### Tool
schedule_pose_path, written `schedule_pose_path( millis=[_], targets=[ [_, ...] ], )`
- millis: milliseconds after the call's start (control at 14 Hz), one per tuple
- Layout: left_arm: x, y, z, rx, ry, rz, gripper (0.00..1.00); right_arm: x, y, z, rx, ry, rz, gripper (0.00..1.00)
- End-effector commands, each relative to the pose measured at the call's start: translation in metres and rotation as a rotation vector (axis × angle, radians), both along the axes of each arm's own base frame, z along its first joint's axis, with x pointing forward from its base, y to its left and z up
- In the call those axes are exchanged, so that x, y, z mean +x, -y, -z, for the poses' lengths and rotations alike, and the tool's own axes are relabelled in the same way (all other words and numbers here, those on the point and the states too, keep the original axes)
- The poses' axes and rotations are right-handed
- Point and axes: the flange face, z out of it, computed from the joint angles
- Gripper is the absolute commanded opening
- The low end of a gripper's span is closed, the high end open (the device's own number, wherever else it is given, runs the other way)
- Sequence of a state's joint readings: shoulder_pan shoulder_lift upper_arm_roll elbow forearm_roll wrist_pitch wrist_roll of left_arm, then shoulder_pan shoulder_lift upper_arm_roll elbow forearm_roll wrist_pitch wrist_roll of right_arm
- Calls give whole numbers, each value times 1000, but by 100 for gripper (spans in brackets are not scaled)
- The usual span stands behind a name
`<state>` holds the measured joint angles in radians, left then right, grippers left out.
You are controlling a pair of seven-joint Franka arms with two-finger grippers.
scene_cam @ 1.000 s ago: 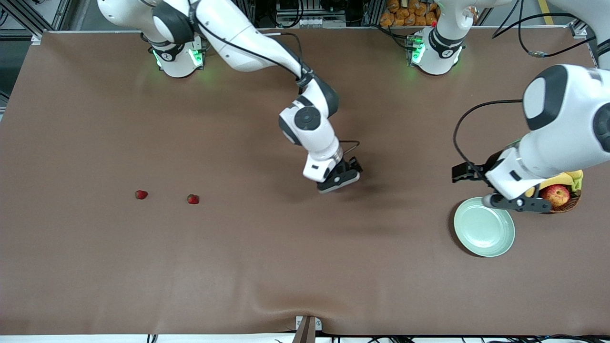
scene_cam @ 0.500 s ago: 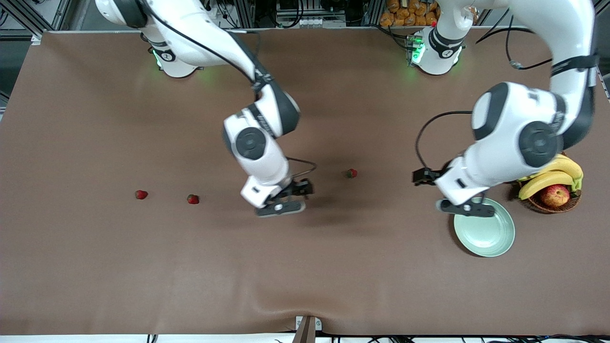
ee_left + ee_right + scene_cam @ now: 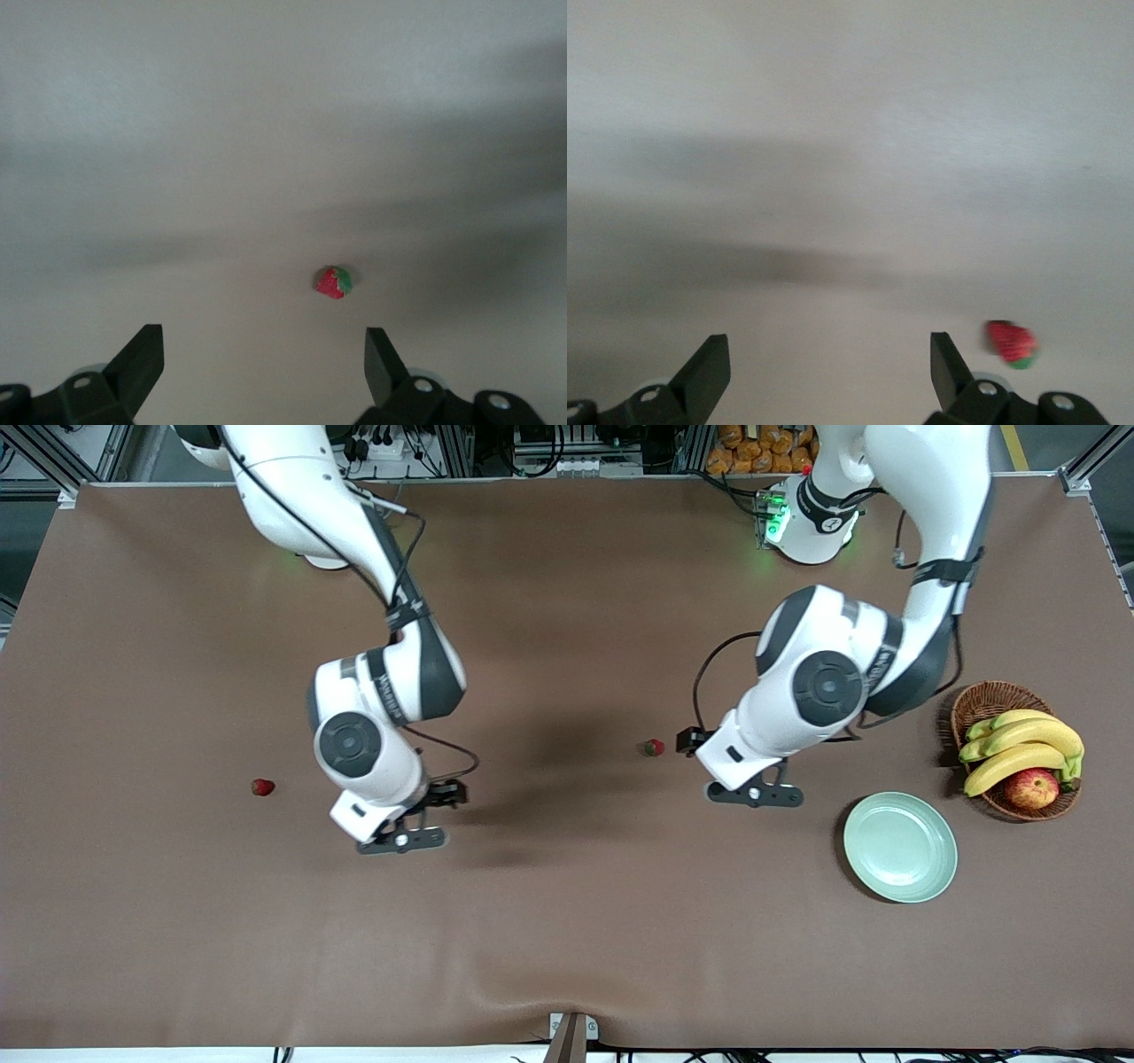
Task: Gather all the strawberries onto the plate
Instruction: 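Grasp the set-down strawberry with the left gripper while the right gripper reaches another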
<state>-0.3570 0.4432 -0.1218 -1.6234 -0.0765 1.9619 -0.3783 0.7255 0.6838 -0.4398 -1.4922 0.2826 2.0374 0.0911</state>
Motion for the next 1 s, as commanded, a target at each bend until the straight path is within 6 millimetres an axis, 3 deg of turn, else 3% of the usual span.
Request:
schedule_pose_path(
  millis=[0, 286, 429, 571, 714, 929],
  targets=[
    [-16, 10, 27, 5, 14, -34, 100, 0, 39, -3, 17, -19, -51, 100],
    [-27, 30, 63, 5, 15, -37, 100, 8, 84, 15, 17, -30, -80, 100],
    [-45, 59, 79, 20, 6, -71, 100, 10, 107, 24, 27, -33, -112, 100],
    [-55, 70, 98, 53, 9, -67, 100, 11, 126, 29, 31, -44, -120, 100],
    [-63, 66, 124, 75, 41, -37, 100, 8, 129, 37, 27, -59, -120, 100],
    [-70, 64, 137, 67, 56, -25, 100, -7, 129, 58, 20, -92, -120, 100]
  ],
)
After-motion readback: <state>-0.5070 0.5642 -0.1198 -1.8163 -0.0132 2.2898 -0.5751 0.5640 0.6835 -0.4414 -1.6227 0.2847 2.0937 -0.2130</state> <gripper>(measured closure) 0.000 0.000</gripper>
